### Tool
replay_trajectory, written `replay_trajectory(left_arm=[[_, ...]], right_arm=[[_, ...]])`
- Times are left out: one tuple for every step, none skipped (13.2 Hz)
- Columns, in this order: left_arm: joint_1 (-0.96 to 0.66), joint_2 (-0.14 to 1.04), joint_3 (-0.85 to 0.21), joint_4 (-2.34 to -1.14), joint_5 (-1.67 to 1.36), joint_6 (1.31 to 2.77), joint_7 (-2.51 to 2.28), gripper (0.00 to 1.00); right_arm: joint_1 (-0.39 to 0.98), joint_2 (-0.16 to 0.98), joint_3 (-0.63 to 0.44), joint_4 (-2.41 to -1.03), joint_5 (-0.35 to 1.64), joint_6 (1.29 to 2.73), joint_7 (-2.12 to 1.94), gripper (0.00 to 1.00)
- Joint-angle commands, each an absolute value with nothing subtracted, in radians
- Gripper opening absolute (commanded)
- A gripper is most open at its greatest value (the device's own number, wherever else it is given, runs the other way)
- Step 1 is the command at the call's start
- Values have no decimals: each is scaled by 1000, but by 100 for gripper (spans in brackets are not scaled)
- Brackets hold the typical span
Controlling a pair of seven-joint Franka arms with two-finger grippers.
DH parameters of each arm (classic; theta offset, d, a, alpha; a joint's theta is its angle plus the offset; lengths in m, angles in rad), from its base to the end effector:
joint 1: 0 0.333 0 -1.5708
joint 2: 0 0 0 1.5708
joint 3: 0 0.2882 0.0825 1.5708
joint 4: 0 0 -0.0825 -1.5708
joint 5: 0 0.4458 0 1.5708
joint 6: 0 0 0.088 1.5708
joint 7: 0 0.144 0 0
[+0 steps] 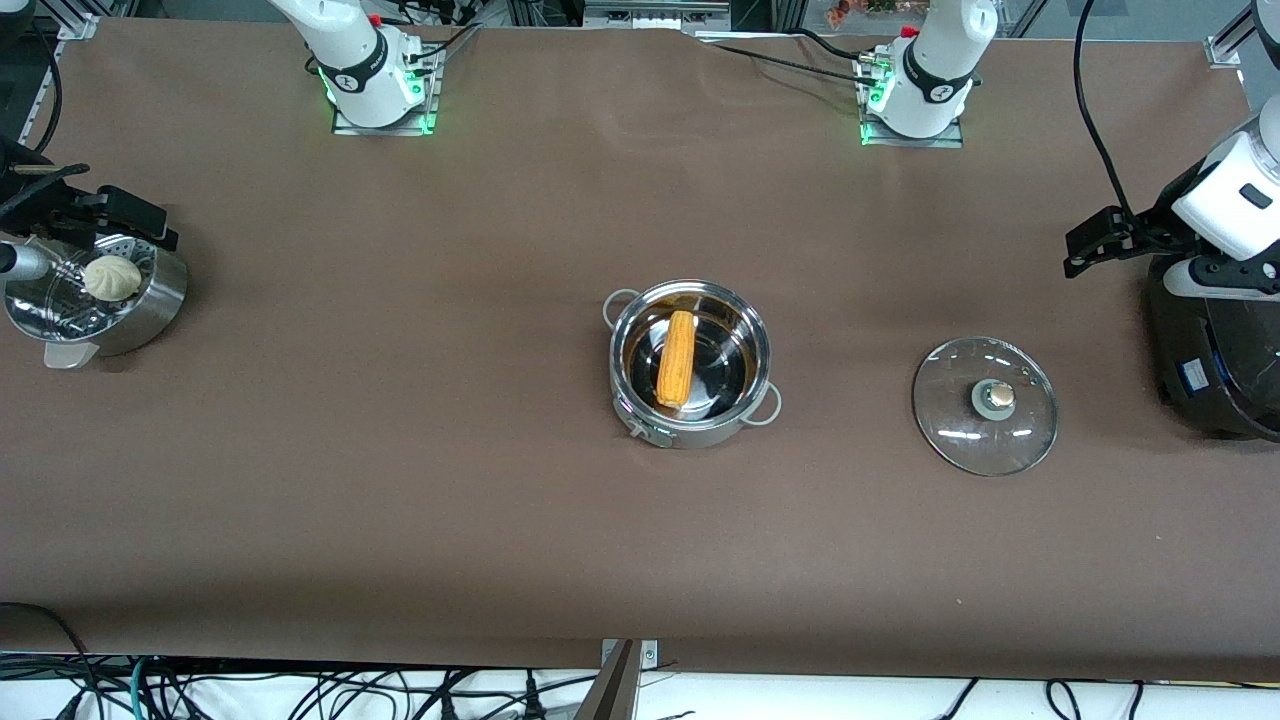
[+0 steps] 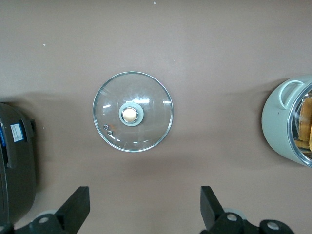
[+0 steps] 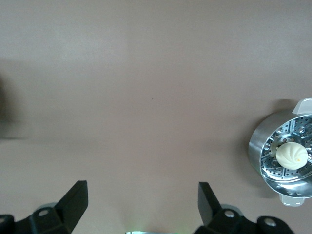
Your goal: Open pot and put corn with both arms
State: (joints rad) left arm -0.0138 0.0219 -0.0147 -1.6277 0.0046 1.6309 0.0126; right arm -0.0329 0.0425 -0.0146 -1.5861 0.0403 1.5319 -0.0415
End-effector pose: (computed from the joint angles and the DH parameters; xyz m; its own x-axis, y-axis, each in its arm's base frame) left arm 0.6248 -0.0171 0.5209 0.9990 -0.0414 -0.0187 -0.0414 -0.9991 -0.0040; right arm 0.6178 -0.0233 0.5223 0.9955 -0.0043 -0.0948 -0.0085 -0.9990 -0.0436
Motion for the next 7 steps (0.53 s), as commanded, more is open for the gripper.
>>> replay_trajectory(left_arm=[[-21,37,-15,-1592,23,1606,9,100],[-20,37,-15,-1592,23,1606,9,100],[-20,37,-15,-1592,23,1602,9,100],[-21,37,-15,-1592,23,1600,9,100],[-20,37,-15,-1592,23,1600,9,100],[-20,37,-15,-1592,23,1600,9,100],[-20,37,-15,-1592,23,1600,9,100]], right_arm=[[-35,11,-15,-1618,31,1540,-60,100],[-35,8,-15,-1623,31,1539,-60,100],[-35,-6,-15,-1643,29,1546,-60,100],[-35,-9,-15,-1649,19,1551,-60,100],[-35,-3,-15,-1646,-6,1551,-60,100],[-34,5,-14,-1641,-27,1551,-60,100],[-34,24,-14,-1626,-35,1551,-60,100]])
